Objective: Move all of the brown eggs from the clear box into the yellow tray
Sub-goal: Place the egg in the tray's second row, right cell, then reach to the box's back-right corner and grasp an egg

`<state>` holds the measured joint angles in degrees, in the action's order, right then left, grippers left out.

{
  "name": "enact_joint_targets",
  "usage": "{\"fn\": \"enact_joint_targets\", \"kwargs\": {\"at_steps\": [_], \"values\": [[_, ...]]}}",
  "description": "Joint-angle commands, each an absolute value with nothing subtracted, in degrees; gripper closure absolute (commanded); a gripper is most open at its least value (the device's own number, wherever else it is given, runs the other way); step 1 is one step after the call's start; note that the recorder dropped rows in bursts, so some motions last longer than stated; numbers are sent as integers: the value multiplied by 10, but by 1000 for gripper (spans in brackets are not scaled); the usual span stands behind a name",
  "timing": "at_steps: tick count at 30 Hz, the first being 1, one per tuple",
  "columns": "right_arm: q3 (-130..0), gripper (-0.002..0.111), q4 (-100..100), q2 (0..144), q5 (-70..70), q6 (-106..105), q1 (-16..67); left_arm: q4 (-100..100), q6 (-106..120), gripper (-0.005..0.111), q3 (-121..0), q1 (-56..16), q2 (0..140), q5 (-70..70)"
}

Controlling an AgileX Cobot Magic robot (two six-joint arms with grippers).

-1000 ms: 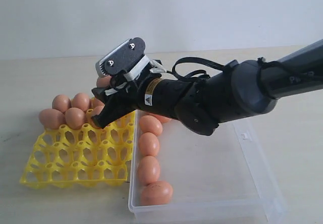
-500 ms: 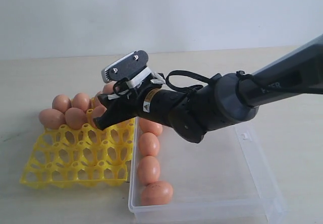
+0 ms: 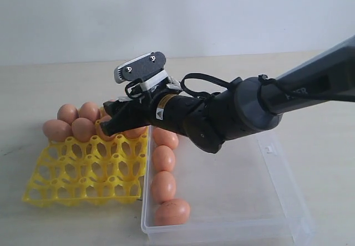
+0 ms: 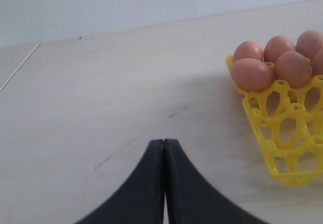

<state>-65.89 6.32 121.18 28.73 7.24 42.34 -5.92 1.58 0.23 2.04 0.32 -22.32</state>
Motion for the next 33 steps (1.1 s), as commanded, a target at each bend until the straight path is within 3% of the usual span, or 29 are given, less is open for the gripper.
{"fn": "enact_joint_targets", "kwargs": {"at_steps": [1, 13, 20, 27, 33], "values": [[-661, 44, 65, 1187, 257, 73, 419, -58, 13, 107, 0, 17, 0, -218], [-649, 47, 75, 986, -201, 76, 412, -58, 13, 107, 0, 17, 0, -218], [-606, 47, 162, 990, -143, 112, 368, -58, 13, 107, 0, 17, 0, -218], [-673, 47, 192, 1048, -261, 340, 316, -58, 13, 107, 0, 17, 0, -218], [-708, 47, 251, 1091, -245, 530, 287, -58, 13, 107, 0, 17, 0, -218]]}}
